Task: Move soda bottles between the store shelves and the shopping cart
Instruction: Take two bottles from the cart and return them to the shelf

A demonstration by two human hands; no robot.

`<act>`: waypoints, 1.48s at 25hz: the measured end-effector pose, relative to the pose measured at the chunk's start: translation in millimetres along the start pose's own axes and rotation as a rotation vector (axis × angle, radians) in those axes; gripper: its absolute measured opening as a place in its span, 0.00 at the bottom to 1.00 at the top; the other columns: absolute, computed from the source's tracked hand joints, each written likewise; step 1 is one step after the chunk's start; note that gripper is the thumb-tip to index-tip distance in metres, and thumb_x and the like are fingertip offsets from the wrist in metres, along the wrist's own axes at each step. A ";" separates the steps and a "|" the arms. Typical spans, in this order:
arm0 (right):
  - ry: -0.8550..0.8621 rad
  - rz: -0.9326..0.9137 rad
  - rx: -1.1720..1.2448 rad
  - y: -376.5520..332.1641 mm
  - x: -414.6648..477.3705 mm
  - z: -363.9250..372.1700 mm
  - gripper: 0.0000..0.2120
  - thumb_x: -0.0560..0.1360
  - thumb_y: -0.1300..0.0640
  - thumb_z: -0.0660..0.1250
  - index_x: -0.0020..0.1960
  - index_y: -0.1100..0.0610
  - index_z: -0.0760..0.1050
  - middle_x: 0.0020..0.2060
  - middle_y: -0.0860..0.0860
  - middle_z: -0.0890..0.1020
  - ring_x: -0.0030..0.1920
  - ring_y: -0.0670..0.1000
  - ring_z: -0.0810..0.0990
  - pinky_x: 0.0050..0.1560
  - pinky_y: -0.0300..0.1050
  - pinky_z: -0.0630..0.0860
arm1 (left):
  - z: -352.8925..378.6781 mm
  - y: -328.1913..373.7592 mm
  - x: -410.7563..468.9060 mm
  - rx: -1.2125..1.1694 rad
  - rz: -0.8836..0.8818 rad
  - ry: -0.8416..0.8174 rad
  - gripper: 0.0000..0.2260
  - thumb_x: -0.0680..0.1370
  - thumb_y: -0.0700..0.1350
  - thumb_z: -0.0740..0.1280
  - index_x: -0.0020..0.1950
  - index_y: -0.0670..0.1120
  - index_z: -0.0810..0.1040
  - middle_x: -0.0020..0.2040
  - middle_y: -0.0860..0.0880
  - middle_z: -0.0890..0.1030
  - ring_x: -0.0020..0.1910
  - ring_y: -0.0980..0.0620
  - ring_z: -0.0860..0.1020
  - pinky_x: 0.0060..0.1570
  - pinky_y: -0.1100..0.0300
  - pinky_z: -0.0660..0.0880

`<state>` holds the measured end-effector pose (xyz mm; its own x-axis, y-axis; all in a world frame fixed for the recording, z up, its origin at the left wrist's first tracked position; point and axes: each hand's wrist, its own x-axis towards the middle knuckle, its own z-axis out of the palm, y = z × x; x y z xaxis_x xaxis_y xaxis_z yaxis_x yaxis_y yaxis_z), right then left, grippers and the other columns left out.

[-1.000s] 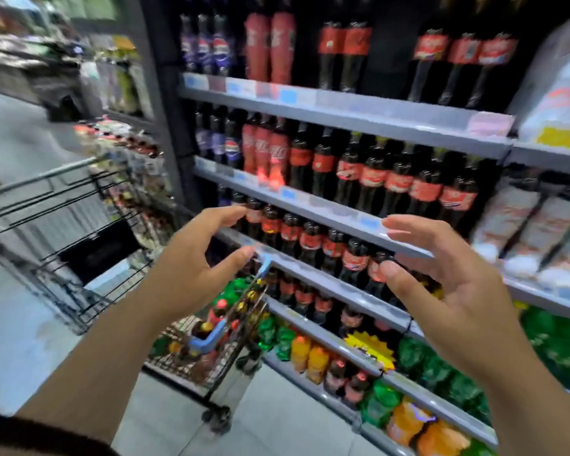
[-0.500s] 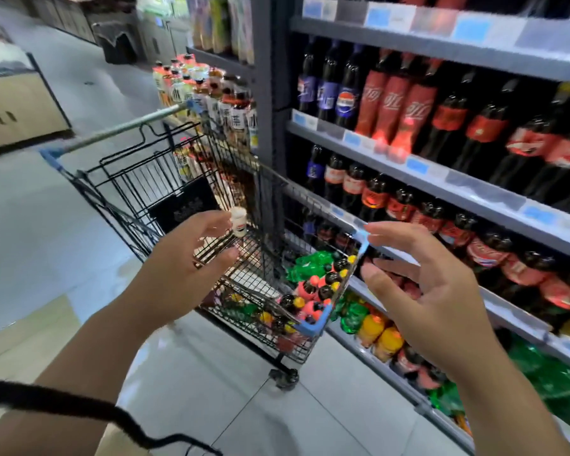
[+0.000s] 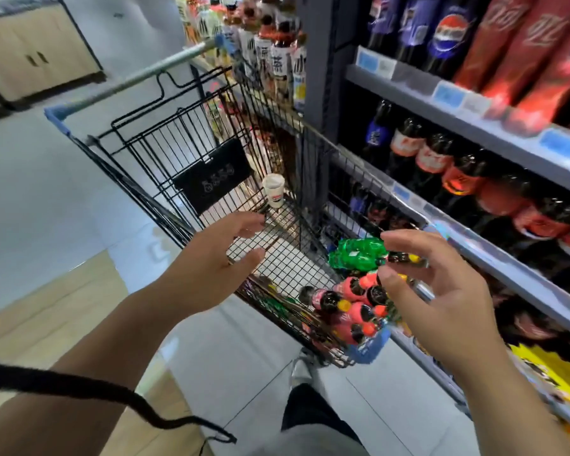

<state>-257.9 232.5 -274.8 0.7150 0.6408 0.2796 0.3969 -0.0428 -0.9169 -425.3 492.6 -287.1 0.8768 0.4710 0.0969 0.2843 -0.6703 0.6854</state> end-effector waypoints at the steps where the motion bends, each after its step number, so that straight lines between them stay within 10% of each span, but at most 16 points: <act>1: -0.003 0.017 0.004 16.7 9.3 1.0 0.16 0.73 0.51 0.69 0.59 0.53 0.80 0.57 0.44 0.81 0.59 0.50 0.81 0.57 0.36 0.78 | 5.8 -9.3 11.9 0.010 -0.009 -0.029 0.18 0.80 0.54 0.67 0.70 0.59 0.71 0.61 0.60 0.78 0.62 0.63 0.76 0.59 0.57 0.77; 17: 0.043 0.271 -0.089 152.0 79.9 72.4 0.15 0.76 0.63 0.74 0.60 0.51 0.79 0.58 0.45 0.81 0.61 0.49 0.81 0.58 0.54 0.80 | 94.0 -140.7 186.5 0.152 -0.045 -0.490 0.19 0.79 0.52 0.68 0.69 0.58 0.71 0.59 0.62 0.75 0.59 0.60 0.76 0.57 0.57 0.75; 23: 0.234 0.325 -0.104 175.8 79.8 102.0 0.17 0.75 0.64 0.71 0.57 0.45 0.78 0.55 0.44 0.81 0.57 0.47 0.81 0.56 0.46 0.81 | 150.0 -202.8 215.5 0.379 -0.036 -1.160 0.30 0.74 0.47 0.75 0.74 0.56 0.70 0.73 0.52 0.71 0.70 0.50 0.71 0.68 0.55 0.70; 29: 0.313 0.494 -0.129 210.0 72.7 125.9 0.12 0.74 0.56 0.68 0.57 0.49 0.79 0.55 0.45 0.82 0.55 0.50 0.82 0.55 0.55 0.81 | 199.9 -234.0 198.3 0.537 0.232 -1.501 0.23 0.72 0.45 0.77 0.66 0.50 0.80 0.58 0.48 0.83 0.58 0.47 0.80 0.52 0.65 0.74; 37: 0.446 0.570 -0.054 218.5 58.7 149.5 0.10 0.76 0.64 0.70 0.55 0.54 0.80 0.49 0.42 0.83 0.51 0.43 0.83 0.55 0.37 0.79 | 216.9 -254.9 183.7 0.538 0.414 -1.495 0.24 0.76 0.51 0.73 0.72 0.53 0.73 0.60 0.46 0.80 0.60 0.45 0.78 0.58 0.54 0.74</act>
<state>-215.3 375.3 -501.3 0.9814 0.1344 -0.1373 -0.0878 -0.3221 -0.9426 -252.6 625.6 -600.5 0.4054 -0.5052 -0.7619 -0.2372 -0.8630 0.4460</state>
